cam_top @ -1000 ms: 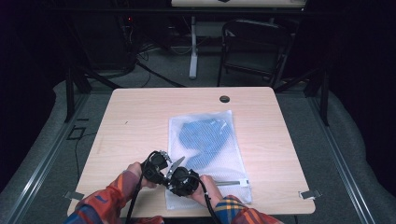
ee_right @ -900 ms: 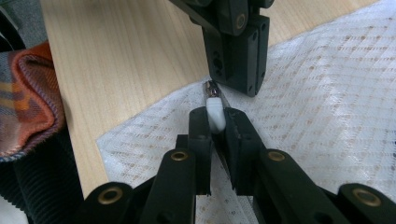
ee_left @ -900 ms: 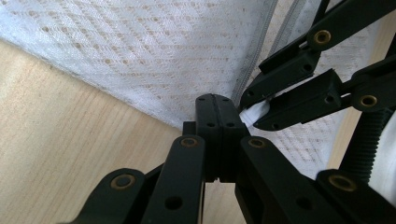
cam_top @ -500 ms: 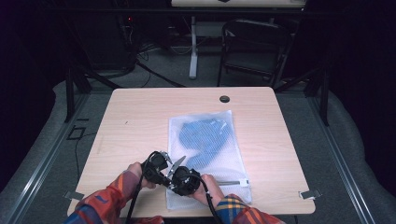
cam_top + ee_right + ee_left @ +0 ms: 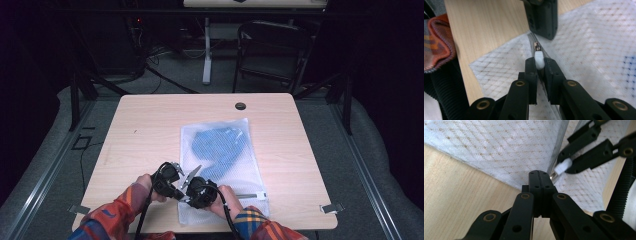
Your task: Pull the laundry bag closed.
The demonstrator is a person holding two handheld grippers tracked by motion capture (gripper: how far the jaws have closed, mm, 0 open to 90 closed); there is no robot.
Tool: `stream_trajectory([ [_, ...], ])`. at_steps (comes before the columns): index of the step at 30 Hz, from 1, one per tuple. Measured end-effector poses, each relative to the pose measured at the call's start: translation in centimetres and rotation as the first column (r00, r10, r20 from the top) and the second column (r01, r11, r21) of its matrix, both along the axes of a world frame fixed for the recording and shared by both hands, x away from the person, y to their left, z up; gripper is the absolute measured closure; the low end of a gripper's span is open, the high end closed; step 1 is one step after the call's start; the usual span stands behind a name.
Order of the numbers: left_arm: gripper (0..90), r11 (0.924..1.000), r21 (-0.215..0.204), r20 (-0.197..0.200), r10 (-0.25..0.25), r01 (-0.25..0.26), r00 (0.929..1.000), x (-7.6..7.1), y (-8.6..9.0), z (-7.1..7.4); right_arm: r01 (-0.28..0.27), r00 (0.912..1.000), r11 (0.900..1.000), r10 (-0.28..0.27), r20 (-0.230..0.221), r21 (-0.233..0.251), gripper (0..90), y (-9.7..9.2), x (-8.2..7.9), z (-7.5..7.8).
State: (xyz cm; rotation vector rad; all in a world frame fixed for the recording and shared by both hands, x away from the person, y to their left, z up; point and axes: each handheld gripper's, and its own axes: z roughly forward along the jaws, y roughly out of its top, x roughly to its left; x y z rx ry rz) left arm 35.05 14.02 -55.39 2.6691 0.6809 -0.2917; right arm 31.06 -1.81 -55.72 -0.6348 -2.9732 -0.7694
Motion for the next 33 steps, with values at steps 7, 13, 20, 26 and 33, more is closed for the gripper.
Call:
stream_trajectory([
  [7, 90.0, 1.0000, -0.004, 0.001, 0.007, -0.007, 1.0000, -0.06, -0.03, -0.01, 0.013, 0.9999, 0.9999, -0.013, -0.006, 0.004, 81.7, -0.74, 0.24, 0.03],
  [13, 90.0, 0.9980, -0.044, -0.005, 0.046, -0.046, 0.9989, 0.04, 0.06, 0.25, 0.008, 1.0000, 1.0000, -0.008, -0.003, -0.001, 81.6, -0.58, 0.16, -0.10],
  [20, 90.0, 0.9990, -0.021, 0.005, 0.040, -0.039, 0.9992, 0.10, -0.42, -0.02, 0.002, 1.0000, 1.0000, -0.002, 0.007, 0.004, 81.6, -0.47, 0.04, -0.16],
  [26, 90.0, 0.9993, -0.011, 0.024, 0.037, -0.037, 0.9990, -0.18, -0.59, 0.00, 0.000, 1.0000, 1.0000, 0.000, 0.005, -0.001, 81.7, -0.45, 0.07, -0.13],
  [33, 90.0, 0.9997, 0.014, 0.034, -0.020, 0.019, 0.9992, -0.02, -0.54, 0.18, -0.004, 1.0000, 0.9998, 0.004, -0.002, -0.019, 81.8, -0.58, 0.18, 0.00],
])
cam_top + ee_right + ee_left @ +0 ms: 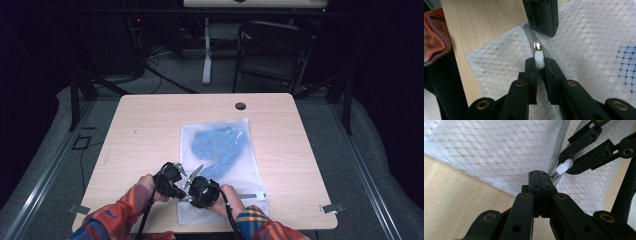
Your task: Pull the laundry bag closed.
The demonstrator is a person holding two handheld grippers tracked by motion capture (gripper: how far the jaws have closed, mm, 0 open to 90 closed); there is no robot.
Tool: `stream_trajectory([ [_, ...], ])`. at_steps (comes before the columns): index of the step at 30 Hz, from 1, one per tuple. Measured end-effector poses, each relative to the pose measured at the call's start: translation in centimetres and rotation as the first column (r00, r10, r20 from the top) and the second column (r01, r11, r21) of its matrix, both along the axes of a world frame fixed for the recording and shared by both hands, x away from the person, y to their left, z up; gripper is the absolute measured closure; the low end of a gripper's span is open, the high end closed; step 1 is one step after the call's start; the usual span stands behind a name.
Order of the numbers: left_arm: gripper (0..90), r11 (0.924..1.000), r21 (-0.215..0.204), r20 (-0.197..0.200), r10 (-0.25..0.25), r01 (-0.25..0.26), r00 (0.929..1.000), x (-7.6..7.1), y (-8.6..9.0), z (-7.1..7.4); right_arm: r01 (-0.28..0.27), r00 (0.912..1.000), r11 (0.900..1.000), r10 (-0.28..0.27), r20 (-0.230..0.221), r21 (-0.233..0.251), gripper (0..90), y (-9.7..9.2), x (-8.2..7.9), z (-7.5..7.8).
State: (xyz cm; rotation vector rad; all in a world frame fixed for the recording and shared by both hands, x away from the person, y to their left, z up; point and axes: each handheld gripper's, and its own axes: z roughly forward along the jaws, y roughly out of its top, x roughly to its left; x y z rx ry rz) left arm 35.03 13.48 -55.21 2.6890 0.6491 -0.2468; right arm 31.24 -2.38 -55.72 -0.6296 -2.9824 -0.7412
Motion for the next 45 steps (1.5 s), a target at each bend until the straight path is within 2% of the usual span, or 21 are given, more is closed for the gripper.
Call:
stream_trajectory([
  [1, 90.0, 0.9996, -0.016, -0.009, 0.025, -0.025, 0.9997, -0.1, 0.0, -0.1, 0.004, 1.0000, 1.0000, -0.004, -0.005, 0.009, 81.8, 0.0, 0.0, -0.1],
  [2, 90.0, 0.9995, -0.012, -0.009, 0.029, -0.030, 0.9995, -0.1, 0.1, -0.1, 0.010, 0.9999, 0.9999, -0.010, -0.008, 0.008, 81.7, 0.1, -0.1, 0.0],
  [3, 90.0, 0.9982, -0.036, -0.022, 0.048, -0.048, 0.9986, 0.0, 0.1, -0.2, 0.008, 1.0000, 0.9999, -0.008, -0.002, 0.009, 81.7, 0.1, -0.1, -0.1],
  [6, 90.0, 0.9954, -0.075, -0.063, 0.055, -0.060, 0.9965, 0.0, 0.3, 0.0, 0.008, 1.0000, 0.9999, -0.008, -0.001, 0.012, 81.8, 0.1, -0.1, -0.1],
  [8, 90.0, 0.9969, -0.063, -0.066, 0.043, -0.047, 0.9969, -0.1, 0.1, -0.1, 0.010, 0.9999, 0.9998, -0.010, 0.000, 0.015, 81.7, 0.1, 0.0, -0.1],
  [10, 90.0, 0.9998, -0.017, -0.060, -0.005, 0.004, 0.9982, 0.2, 0.2, -0.2, 0.010, 1.0000, 0.9999, -0.010, 0.002, 0.008, 81.8, 0.1, 0.0, -0.1],
  [11, 90.0, 0.9997, -0.024, -0.062, 0.007, -0.008, 0.9981, 0.1, 0.2, -0.2, 0.009, 1.0000, 1.0000, -0.009, 0.003, 0.003, 81.8, 0.2, -0.1, 0.0],
  [12, 90.0, 0.9999, -0.016, -0.051, -0.002, 0.001, 0.9987, 0.1, 0.2, -0.2, 0.007, 1.0000, 1.0000, -0.007, 0.003, 0.000, 81.9, 0.2, -0.1, 0.0],
  [13, 90.0, 0.9784, -0.098, -0.065, 0.176, -0.182, 0.9822, -1.2, -0.7, -0.6, 0.008, 1.0000, 1.0000, -0.008, 0.000, -0.002, 81.8, 0.2, -0.1, 0.0],
  [16, 90.0, 0.9708, -0.110, -0.058, 0.208, -0.213, 0.9764, -1.5, -1.0, -0.7, 0.022, 0.9996, 0.9996, -0.022, -0.020, -0.018, 81.9, 0.1, -0.1, 0.1],
  [17, 90.0, 0.9710, -0.109, -0.057, 0.208, -0.213, 0.9765, -1.6, -1.0, -0.7, 0.022, 0.9995, 0.9996, -0.022, -0.021, -0.020, 81.9, 0.1, -0.1, 0.1],
  [18, 90.0, 0.9598, -0.131, -0.051, 0.244, -0.248, 0.9685, -1.8, -1.3, -0.8, 0.016, 0.9996, 0.9997, -0.016, -0.021, -0.021, 81.8, 0.1, -0.1, 0.1],
  [19, 90.0, 0.9561, -0.136, -0.050, 0.255, -0.259, 0.9657, -1.9, -1.4, -0.9, 0.016, 0.9995, 0.9997, -0.016, -0.027, -0.019, 81.9, -0.1, 0.0, 0.2],
  [20, 90.0, 0.9549, -0.135, -0.051, 0.260, -0.264, 0.9643, -2.0, -1.4, -0.9, 0.004, 0.9979, 1.0000, -0.004, -0.065, -0.007, 81.8, -0.2, 0.1, 0.1],
  [24, 90.0, 0.9611, -0.125, -0.053, 0.241, -0.246, 0.9690, -1.8, -1.3, -0.8, 0.007, 0.9981, 0.9994, -0.009, -0.061, -0.034, 81.8, -0.5, 0.2, 0.3],
  [26, 90.0, 0.9618, -0.125, -0.054, 0.239, -0.244, 0.9696, -1.8, -1.2, -0.8, 0.003, 0.9980, 0.9992, -0.005, -0.062, -0.039, 81.8, -0.6, 0.3, 0.3],
  [27, 90.0, 0.9787, 0.091, -0.017, -0.183, 0.184, 0.9829, 0.8, 0.4, 0.4, 0.006, 0.9980, 0.9990, -0.008, -0.063, -0.045, 81.8, -0.6, 0.3, 0.4],
  [28, 90.0, 0.9994, -0.023, -0.031, 0.025, -0.026, 0.9992, -0.5, -0.2, -0.2, -0.007, 0.9990, 0.9994, 0.006, -0.044, -0.035, 81.8, -0.6, 0.4, 0.3],
  [29, 90.0, 0.9995, -0.022, -0.033, 0.024, -0.024, 0.9992, -0.5, -0.2, -0.2, 0.007, 0.9998, 0.9997, -0.008, -0.018, -0.024, 81.8, -0.6, 0.3, 0.2],
  [43, 90.0, 0.9995, -0.020, -0.038, 0.023, -0.023, 0.9990, -0.5, -0.1, -0.2, 0.027, 0.9995, 0.9991, -0.028, -0.017, -0.031, 81.8, -1.6, 0.4, 0.4],
  [45, 90.0, 0.9999, -0.013, -0.038, 0.007, -0.007, 0.9992, -0.3, 0.0, -0.1, 0.027, 0.9995, 0.9990, -0.028, -0.016, -0.035, 81.8, -1.8, 0.4, 0.4],
])
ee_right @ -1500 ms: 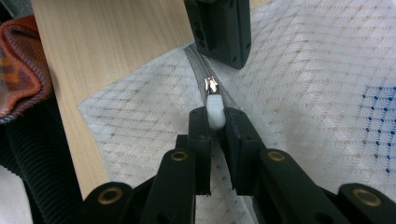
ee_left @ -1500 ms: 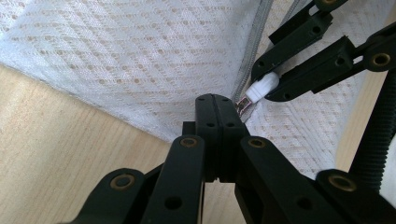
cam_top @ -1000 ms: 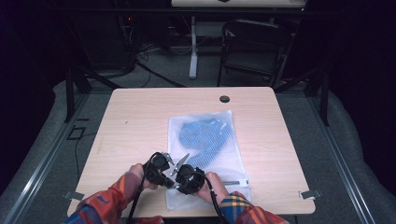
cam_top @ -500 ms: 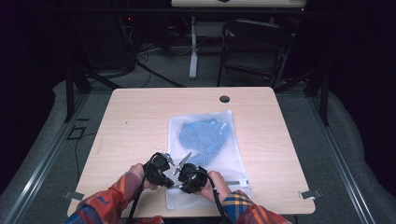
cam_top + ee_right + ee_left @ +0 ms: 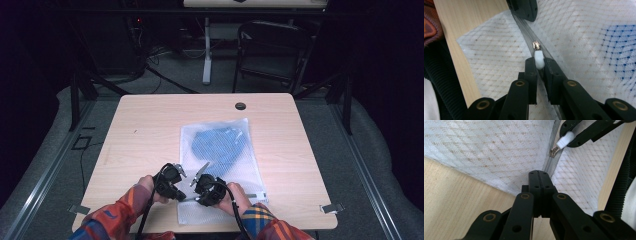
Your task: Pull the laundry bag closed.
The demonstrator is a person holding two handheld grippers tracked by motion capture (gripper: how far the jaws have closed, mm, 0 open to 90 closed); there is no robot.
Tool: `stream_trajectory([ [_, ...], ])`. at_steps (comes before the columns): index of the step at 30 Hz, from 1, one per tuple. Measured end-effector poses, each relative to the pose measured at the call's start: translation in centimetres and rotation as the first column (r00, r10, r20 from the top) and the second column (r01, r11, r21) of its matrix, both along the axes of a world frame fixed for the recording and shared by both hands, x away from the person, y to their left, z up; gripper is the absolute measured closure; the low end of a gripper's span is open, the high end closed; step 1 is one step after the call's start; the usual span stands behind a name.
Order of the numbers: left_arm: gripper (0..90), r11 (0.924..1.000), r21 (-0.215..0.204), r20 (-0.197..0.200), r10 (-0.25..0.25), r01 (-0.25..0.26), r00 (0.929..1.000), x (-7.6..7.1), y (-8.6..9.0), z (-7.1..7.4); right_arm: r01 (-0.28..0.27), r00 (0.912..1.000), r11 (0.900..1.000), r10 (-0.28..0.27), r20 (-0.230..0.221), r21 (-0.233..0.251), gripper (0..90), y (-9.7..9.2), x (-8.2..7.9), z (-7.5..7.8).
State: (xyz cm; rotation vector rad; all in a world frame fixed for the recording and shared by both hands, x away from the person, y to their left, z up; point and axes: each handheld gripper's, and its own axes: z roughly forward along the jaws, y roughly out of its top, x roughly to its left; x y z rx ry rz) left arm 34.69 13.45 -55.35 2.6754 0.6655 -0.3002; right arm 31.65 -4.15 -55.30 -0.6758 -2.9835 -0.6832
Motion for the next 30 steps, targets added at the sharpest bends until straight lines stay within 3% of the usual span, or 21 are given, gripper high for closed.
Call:
stream_trajectory([
  [30, 90.0, 0.9999, -0.010, -0.002, 0.005, -0.005, 1.0000, 0.0, 0.1, -0.1, 0.026, 0.9997, 0.9992, -0.026, -0.001, -0.031, 81.8, -1.9, 0.1, 0.4],
])
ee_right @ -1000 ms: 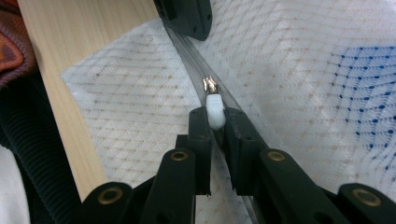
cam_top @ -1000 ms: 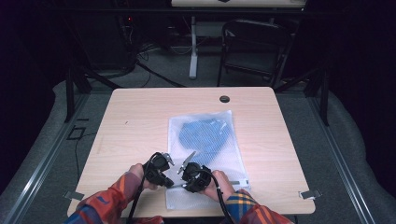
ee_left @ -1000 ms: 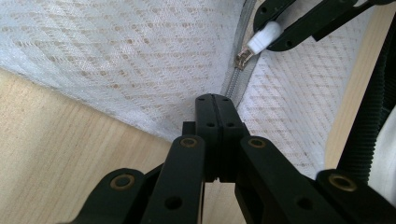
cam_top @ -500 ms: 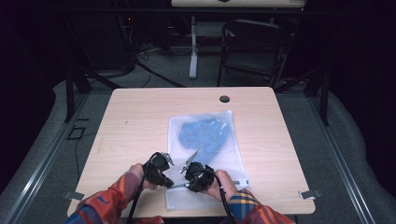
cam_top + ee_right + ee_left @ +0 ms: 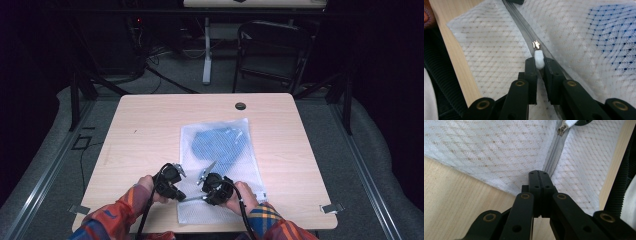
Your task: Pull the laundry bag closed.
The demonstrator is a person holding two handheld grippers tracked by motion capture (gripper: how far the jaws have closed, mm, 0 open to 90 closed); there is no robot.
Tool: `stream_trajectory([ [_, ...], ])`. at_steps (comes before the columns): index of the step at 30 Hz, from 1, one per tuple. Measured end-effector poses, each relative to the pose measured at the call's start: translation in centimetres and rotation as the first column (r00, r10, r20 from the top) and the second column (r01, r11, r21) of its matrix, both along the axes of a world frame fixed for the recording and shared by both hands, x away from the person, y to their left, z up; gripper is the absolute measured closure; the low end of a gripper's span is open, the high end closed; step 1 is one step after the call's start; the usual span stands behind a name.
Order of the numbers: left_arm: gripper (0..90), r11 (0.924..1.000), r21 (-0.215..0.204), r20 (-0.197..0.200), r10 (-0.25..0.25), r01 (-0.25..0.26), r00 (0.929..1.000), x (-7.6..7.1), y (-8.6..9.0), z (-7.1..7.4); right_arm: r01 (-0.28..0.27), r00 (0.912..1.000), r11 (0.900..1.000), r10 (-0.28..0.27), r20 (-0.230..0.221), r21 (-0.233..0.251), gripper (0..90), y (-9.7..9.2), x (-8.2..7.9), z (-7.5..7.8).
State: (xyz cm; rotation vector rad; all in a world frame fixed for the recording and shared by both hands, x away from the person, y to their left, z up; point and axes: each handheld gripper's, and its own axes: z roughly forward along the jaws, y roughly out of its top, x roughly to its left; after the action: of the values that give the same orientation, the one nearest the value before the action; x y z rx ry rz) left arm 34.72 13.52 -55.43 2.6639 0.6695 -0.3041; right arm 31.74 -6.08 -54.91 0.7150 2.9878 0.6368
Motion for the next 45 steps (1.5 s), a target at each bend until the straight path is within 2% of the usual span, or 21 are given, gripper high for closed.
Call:
stream_trajectory([
  [2, 90.0, 1.0000, -0.001, -0.002, 0.000, 0.000, 1.0000, 0.0, 0.0, 0.0, 0.004, 1.0000, 1.0000, -0.004, -0.005, 0.003, 81.8, -0.2, 0.0, 0.0],
  [3, 90.0, 1.0000, -0.001, -0.003, 0.000, 0.000, 1.0000, 0.0, 0.0, 0.0, -0.003, 1.0000, 0.9999, 0.003, 0.002, -0.012, 81.7, -0.3, 0.0, 0.1],
  [5, 90.0, 1.0000, -0.001, -0.002, 0.000, 0.000, 1.0000, 0.0, 0.0, 0.0, 0.008, 0.9999, 0.9999, -0.008, -0.006, 0.007, 81.7, -0.5, 0.0, 0.1],
  [10, 90.0, 1.0000, 0.001, -0.003, -0.009, 0.009, 1.0000, 0.1, 0.1, 0.0, 0.010, 0.9999, 0.9999, -0.010, -0.002, -0.005, 81.7, -0.8, -0.1, 0.1],
  [14, 90.0, 1.0000, -0.004, -0.005, -0.001, 0.001, 1.0000, 0.1, 0.1, 0.0, 0.015, 0.9998, 0.9999, -0.015, -0.010, 0.004, 81.7, -1.1, -0.1, 0.2],
  [19, 90.0, 1.0000, -0.005, -0.005, -0.001, 0.001, 1.0000, 0.1, 0.1, 0.0, 0.019, 0.9998, 0.9997, -0.019, -0.005, -0.018, 81.7, -1.6, -0.2, 0.2],
  [20, 90.0, 1.0000, -0.004, -0.007, -0.001, 0.001, 1.0000, 0.1, 0.1, 0.0, 0.027, 0.9995, 0.9996, -0.027, -0.013, -0.002, 81.7, -1.7, -0.2, 0.1],
  [29, 90.0, 1.0000, -0.007, -0.005, 0.003, -0.003, 1.0000, 0.1, 0.1, 0.0, 0.037, 0.9992, 0.9993, -0.037, -0.016, -0.003, 81.7, -2.2, -0.2, 0.1],
  [30, 90.0, 0.9999, -0.014, -0.004, 0.008, -0.008, 1.0000, 0.1, 0.1, 0.1, 0.037, 0.9992, 0.9993, -0.037, -0.017, -0.003, 81.7, -2.2, -0.2, 0.1],
  [31, 90.0, 0.9979, -0.058, 0.002, 0.030, -0.030, 0.9995, 0.0, -0.1, 0.1, 0.039, 0.9991, 0.9993, -0.039, -0.016, -0.002, 81.7, -2.2, -0.1, 0.1],
  [32, 90.0, 0.9966, -0.077, 0.001, 0.027, -0.027, 0.9996, -0.1, -0.2, 0.3, 0.040, 0.9991, 0.9992, -0.040, -0.015, 0.001, 81.7, -2.2, -0.1, 0.0],
  [34, 90.0, 0.9934, -0.111, 0.029, 0.032, -0.028, 0.9991, -0.2, -0.6, 0.7, 0.041, 0.9990, 0.9991, -0.041, -0.017, 0.003, 81.7, -2.3, 0.0, 0.1],
  [36, 90.0, 0.9877, -0.148, 0.048, 0.058, -0.051, 0.9972, -0.3, -1.2, 0.9, 0.040, 0.9991, 0.9992, -0.040, -0.014, 0.000, 81.7, -2.2, 0.0, 0.0],
  [38, 90.0, 0.9899, -0.138, 0.069, 0.043, -0.033, 0.9967, -0.3, -1.9, 0.9, 0.038, 0.9992, 0.9993, -0.038, -0.013, -0.001, 81.7, -2.1, 0.0, 0.0],
  [43, 90.0, 0.9909, -0.134, 0.081, 0.025, -0.014, 0.9964, -0.4, -3.5, 0.4, 0.035, 0.9993, 0.9994, -0.035, -0.010, -0.002, 81.7, -2.3, 0.1, 0.2],
  [44, 90.0, 0.9893, -0.142, 0.071, 0.044, -0.034, 0.9965, -0.6, -3.9, 0.3, 0.036, 0.9993, 0.9993, -0.036, -0.013, 0.004, 81.7, -2.3, 0.1, 0.2],
  [45, 90.0, 0.9892, -0.144, 0.074, 0.039, -0.028, 0.9965, -0.6, -4.1, 0.2, 0.042, 0.9990, 0.9991, -0.042, -0.013, 0.009, 81.7, -2.3, 0.1, 0.2],
])
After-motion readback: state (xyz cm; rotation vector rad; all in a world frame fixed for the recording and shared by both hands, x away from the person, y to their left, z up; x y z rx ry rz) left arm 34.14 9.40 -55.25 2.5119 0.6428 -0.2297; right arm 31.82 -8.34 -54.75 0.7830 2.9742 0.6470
